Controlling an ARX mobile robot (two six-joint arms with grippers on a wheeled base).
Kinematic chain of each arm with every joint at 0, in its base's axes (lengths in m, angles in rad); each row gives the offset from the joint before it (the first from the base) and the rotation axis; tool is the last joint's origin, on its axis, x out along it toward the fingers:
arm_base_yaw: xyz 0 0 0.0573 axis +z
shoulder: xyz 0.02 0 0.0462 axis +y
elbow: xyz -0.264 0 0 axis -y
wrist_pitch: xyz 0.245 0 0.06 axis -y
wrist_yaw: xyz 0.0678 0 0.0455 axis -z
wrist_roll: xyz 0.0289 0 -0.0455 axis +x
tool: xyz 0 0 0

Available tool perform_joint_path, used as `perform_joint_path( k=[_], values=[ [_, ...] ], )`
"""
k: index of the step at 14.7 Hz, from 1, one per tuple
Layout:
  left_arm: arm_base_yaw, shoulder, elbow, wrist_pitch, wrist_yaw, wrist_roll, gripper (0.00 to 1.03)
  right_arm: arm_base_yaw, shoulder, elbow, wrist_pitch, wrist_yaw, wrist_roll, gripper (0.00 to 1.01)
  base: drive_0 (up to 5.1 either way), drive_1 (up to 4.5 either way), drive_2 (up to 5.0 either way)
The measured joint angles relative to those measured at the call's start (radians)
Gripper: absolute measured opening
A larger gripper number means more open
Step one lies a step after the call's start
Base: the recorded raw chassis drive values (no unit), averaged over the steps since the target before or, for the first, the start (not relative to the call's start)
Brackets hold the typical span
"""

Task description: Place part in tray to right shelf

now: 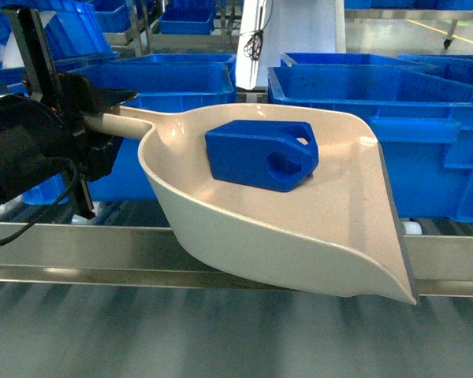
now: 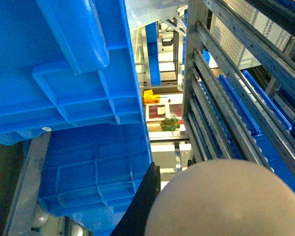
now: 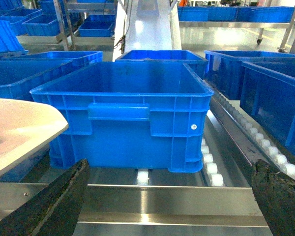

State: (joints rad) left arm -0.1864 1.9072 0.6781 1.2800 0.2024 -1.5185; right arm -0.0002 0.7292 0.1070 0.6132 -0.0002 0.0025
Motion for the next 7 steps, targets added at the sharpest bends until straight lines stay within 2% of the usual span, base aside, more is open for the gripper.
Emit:
perform_joint_path(
  k=[7],
  values=[
    [0.000, 0.000, 0.000, 0.000, 0.000, 0.000, 0.13, 0.000, 0.000, 0.000, 0.000, 0.000, 0.000, 0.98, 0.0, 0.00, 0.0]
  ],
)
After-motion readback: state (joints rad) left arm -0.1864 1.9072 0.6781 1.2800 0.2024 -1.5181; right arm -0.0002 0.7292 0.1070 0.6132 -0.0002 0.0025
